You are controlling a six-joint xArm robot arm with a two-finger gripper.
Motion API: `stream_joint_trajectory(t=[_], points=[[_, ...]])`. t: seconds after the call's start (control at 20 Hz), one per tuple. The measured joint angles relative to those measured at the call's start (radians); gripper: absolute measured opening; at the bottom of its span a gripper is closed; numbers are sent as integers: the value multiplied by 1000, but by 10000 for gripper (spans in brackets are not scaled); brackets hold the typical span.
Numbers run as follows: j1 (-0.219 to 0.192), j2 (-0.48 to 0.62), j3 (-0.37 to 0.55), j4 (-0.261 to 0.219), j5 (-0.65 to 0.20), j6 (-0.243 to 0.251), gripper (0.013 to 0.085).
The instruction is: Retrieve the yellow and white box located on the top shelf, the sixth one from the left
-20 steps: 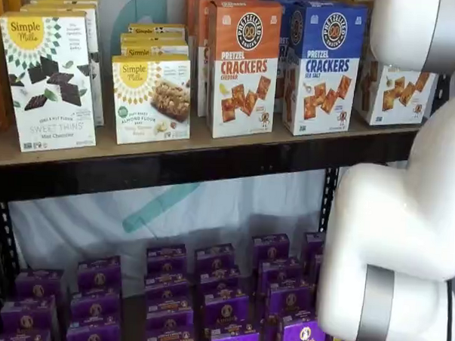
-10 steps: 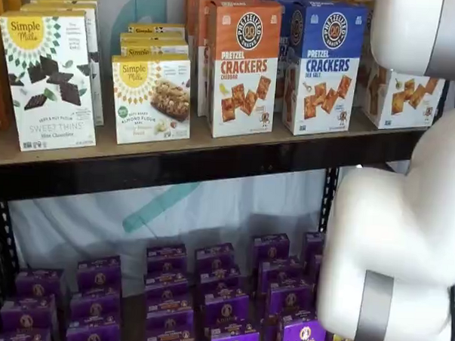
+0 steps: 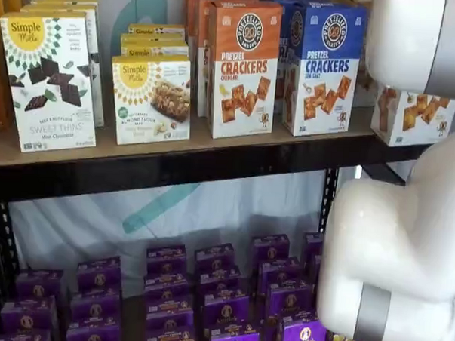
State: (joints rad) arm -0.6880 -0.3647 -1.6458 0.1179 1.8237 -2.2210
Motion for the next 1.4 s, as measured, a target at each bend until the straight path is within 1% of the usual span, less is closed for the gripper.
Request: stream_joint_trajectory(t=[0.2,0.55,0.85,1.15,1.25,1.4], points=[[22,-71,66,-17,37,19,610],[92,-168,150,-40,97,85,610],[146,-218,186,-36,145,145,610],[197,-250,202,-25,185,203,610],[220,-261,209,-29,194,224,610],[240,-273,219,-34,199,242,610]])
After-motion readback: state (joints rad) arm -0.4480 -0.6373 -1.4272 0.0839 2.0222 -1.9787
